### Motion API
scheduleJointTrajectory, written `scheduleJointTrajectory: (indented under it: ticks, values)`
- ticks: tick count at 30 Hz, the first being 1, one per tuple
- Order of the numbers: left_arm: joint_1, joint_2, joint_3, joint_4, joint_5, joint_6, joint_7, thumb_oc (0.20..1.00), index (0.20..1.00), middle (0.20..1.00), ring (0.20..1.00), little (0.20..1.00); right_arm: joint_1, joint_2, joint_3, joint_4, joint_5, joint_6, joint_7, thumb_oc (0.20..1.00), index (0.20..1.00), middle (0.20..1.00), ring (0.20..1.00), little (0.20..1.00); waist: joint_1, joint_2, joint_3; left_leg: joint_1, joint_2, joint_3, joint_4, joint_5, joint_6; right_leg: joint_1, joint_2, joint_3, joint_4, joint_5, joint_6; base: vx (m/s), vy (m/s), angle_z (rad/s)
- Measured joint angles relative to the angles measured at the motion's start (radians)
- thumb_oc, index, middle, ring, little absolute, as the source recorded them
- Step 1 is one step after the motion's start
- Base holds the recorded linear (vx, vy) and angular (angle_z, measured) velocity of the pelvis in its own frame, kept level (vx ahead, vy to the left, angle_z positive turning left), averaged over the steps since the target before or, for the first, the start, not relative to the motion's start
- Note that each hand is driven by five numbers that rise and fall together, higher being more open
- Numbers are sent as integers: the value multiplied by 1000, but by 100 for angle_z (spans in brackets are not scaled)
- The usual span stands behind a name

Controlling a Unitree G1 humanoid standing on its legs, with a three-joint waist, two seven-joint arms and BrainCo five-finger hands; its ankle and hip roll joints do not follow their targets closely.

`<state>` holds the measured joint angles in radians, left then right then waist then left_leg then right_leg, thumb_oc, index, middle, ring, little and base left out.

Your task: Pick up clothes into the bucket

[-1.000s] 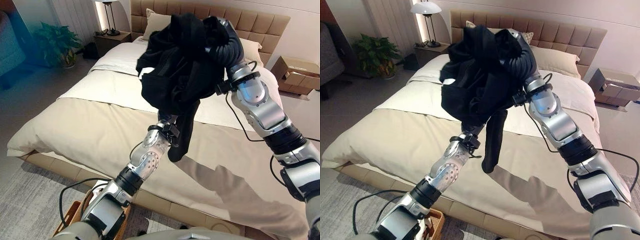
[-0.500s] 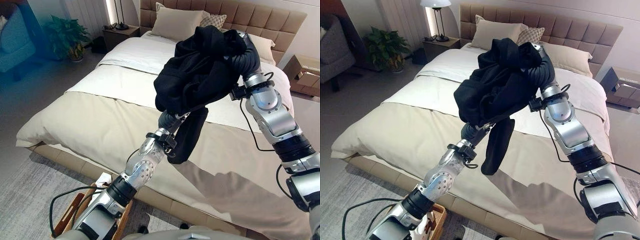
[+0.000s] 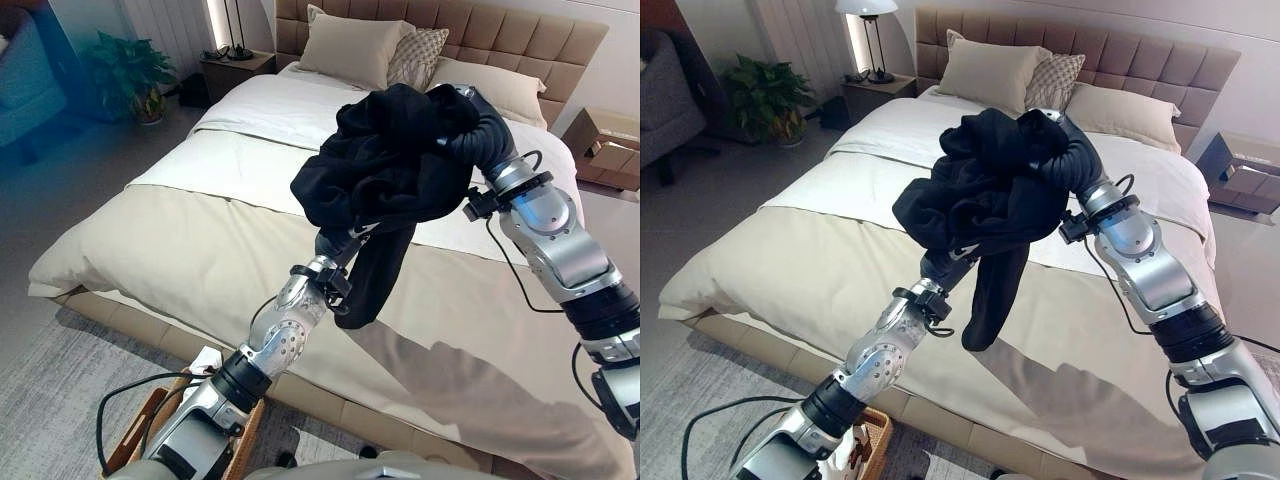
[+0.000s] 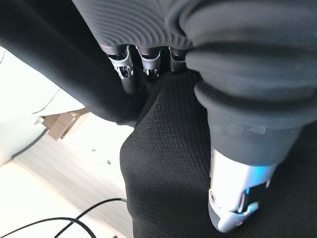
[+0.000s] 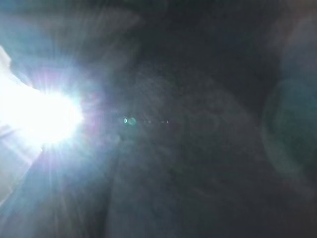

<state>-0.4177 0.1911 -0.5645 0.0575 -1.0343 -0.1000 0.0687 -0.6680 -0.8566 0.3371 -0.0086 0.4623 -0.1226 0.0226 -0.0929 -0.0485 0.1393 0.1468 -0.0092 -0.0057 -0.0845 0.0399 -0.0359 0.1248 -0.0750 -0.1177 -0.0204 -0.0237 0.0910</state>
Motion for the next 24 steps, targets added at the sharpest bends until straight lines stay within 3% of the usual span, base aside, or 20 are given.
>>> scheduleJointTrajectory:
  ticks: [6, 17, 18, 19, 20, 24]
  values:
    - [0, 6, 0, 0, 31, 0, -11, 1000, 1000, 1000, 1000, 1000, 1, -98, 37, -37, 41, 0, 63, 200, 200, 200, 200, 200, -2, 0, 0, 0, 0, 0, 0, 0, 0, -1, 0, -1, 1, 0, 0, 0, 0, 0]
    - [0, 11, 0, 0, 40, 0, -28, 1000, 1000, 1000, 1000, 1000, 10, -138, 70, -58, 120, 2, 145, 200, 200, 200, 200, 200, -2, -1, 0, 0, 0, 0, 0, 0, 0, -1, 0, -2, 1, 0, 0, 0, 0, 0]
    - [0, 12, 0, 0, 40, 0, -30, 925, 925, 925, 925, 925, 10, -140, 70, -60, 127, 4, 154, 200, 200, 200, 200, 200, -3, -1, 0, 0, 0, 0, 0, 0, 0, -1, 0, -2, 1, 0, 0, 0, 0, 0]
    - [0, 13, 0, 0, 40, 0, -31, 507, 507, 507, 507, 507, 10, -141, 71, -62, 132, 5, 157, 200, 200, 200, 200, 200, -3, -1, 0, 0, 0, 0, 0, 0, 0, -1, 0, -2, 1, 0, 0, 0, 0, 0]
    - [0, 14, 0, 0, 40, 0, -32, 200, 200, 200, 200, 200, 10, -142, 72, -64, 140, 6, 166, 200, 200, 200, 200, 200, -3, -1, 0, 0, 0, 0, 0, 0, 0, -1, 0, -2, 1, 0, 0, 0, 0, 0]
    - [0, 15, 0, 0, 40, 0, -40, 200, 200, 200, 200, 200, 10, -145, 103, -68, 152, 8, 184, 200, 200, 200, 200, 200, -3, -1, 0, 0, 0, 0, 0, 0, 0, -1, 0, -2, 1, 0, 0, 0, 0, 0]
